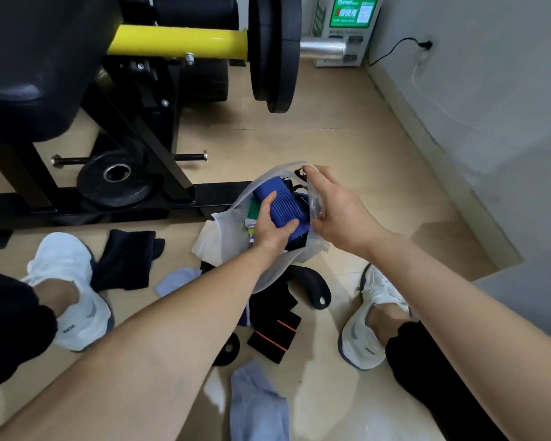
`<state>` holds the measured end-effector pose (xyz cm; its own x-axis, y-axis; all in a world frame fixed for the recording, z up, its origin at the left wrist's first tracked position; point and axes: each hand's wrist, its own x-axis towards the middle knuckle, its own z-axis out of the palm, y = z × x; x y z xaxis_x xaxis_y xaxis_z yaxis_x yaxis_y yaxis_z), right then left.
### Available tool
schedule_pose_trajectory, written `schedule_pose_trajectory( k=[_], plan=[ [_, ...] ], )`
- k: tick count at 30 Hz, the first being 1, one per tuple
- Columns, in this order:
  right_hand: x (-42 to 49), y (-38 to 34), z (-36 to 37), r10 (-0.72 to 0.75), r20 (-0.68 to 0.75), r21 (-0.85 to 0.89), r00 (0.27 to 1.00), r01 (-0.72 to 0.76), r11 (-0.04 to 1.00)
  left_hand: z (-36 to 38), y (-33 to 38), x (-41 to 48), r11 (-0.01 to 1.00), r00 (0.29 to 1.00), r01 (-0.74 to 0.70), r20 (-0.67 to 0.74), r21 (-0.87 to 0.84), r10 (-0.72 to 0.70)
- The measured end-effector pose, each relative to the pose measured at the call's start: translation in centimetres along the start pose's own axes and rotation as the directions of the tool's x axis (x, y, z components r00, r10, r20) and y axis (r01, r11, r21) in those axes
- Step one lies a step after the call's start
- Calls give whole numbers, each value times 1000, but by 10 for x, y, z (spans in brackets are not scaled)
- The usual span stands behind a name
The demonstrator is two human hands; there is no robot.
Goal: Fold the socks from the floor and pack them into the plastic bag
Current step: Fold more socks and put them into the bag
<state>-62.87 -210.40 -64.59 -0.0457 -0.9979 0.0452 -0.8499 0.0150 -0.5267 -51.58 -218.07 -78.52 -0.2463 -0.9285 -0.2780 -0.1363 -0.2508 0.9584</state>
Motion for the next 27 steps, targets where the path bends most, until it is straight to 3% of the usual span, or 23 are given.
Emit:
schedule_pose_trajectory(
  k=[2, 5, 9, 12, 14, 17, 21, 27],
  plan=[
    [1, -1, -2, 16, 0, 0, 1000, -16, 1000, -3, -14, 13, 940, 995, -94, 69, 329, 75],
    [4, 0, 0, 27, 2, -7, 1000, -27, 1000, -5, -26, 18, 642, 981, -194, 150, 742, 123],
    [5, -1, 7, 32, -10, 20, 999, -31, 999, -5, -24, 13, 221, 903, -349, 263, 911, 340],
    [3, -2, 11, -6, -18, 5, 1000, 6, 1000, -14, -25, 21, 20, 857, -432, 403, 902, 322],
    [1, -1, 12, -27, -21, -3, 999, 27, 1000, -19, -24, 28, 9, 881, -432, 420, 902, 217],
    [-3, 1, 14, -69, -27, -11, 997, 69, 998, -25, -20, 41, 109, 925, -381, 378, 918, 46],
    [-8, -6, 12, -51, -23, -18, 998, 51, 999, -17, -21, 50, 152, 934, -337, 350, 929, -66],
    [-18, -11, 5, -30, 21, -13, 999, 30, 999, -8, 5, 51, 334, 906, -263, 350, 905, -238]
  ],
)
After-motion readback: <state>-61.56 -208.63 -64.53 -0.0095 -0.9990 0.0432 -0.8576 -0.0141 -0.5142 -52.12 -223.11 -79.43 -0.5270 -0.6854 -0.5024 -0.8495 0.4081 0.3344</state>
